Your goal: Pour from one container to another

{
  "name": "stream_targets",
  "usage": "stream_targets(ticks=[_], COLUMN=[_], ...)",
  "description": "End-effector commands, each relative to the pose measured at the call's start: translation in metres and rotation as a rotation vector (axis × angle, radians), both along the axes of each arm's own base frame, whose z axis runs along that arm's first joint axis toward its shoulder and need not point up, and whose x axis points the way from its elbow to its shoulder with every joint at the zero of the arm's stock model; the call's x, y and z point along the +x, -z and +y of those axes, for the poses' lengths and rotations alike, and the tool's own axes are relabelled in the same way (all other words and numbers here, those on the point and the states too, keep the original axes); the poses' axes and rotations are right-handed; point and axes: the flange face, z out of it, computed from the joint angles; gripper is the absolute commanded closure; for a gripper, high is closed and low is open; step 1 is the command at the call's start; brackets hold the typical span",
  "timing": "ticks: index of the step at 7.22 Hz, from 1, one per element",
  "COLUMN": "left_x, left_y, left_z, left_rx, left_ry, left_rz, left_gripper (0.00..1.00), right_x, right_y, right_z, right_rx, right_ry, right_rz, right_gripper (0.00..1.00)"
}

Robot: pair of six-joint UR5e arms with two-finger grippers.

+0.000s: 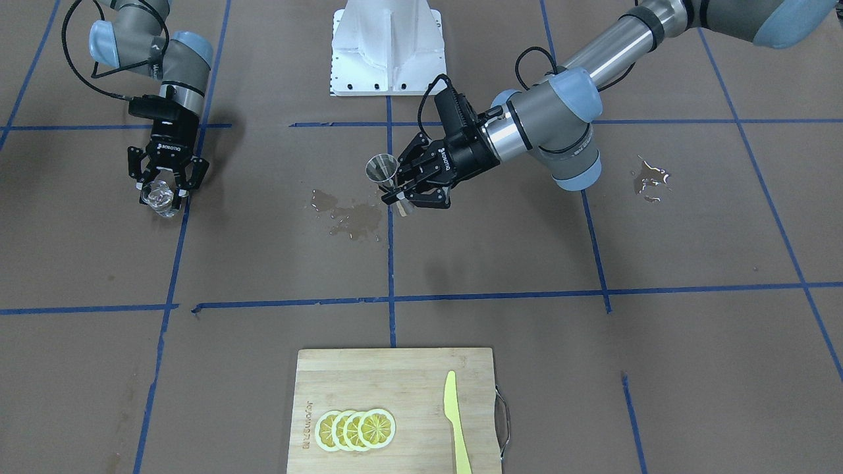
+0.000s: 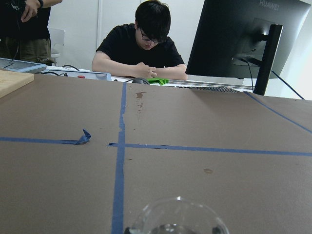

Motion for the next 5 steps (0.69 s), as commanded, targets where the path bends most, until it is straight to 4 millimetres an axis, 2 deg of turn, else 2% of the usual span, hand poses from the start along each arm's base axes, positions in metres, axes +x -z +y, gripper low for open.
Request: stream_targets(ticks=[1,3,4,5], left_x=[0.0002,-0.0007,-0.0007,-0.0007], left_y=[0.0000,0.0001,0.0001,0.0001], left_z=[0.0003,-0.0004,-0.0004,-0.0004], left_rx=[0.000,0.001,0.001,0.001], left_ry=[-0.001,0.001,0.001,0.001], left_rz=[0.000,0.001,0.001,0.001], left_gripper=[1.00,1.00,1.00,1.00], right_x=[0.0000,-0.0006,-0.0010,-0.0011], right_y=[-0.0002,0.0004,0.0004,0.0003], right_z=[0.0000,0.0000,0.0006,0.0007], right_rx=[0.000,0.000,0.000,-0.001], right_ry=[0.000,0.000,0.002,0.002], right_rz=[0.001,-0.001,-0.001,-0.001], right_gripper=[0.38,0.38,0.43,0.54])
